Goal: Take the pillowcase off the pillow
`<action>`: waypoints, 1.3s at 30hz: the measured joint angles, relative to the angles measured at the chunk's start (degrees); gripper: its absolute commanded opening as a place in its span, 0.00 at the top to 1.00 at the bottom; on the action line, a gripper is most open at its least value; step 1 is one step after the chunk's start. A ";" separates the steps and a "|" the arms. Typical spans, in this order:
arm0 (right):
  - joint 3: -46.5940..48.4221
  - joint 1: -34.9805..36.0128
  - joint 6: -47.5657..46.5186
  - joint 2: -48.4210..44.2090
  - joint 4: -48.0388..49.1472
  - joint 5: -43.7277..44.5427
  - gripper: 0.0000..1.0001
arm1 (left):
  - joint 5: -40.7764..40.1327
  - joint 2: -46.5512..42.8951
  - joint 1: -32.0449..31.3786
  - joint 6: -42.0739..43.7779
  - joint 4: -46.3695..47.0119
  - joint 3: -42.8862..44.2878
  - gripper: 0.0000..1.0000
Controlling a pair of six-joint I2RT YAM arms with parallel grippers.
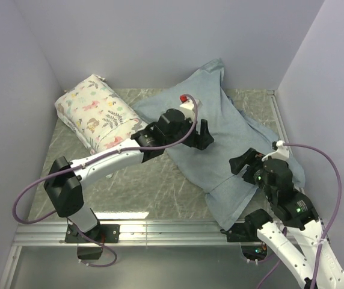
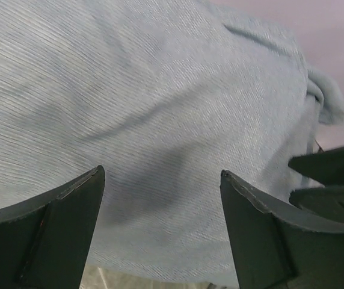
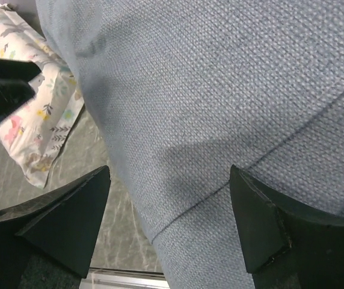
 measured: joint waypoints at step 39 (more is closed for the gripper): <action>17.70 -3.19 -0.66 29.44 19.02 -10.82 1.00 | -8.39 1.14 -9.16 2.91 11.47 -9.27 0.16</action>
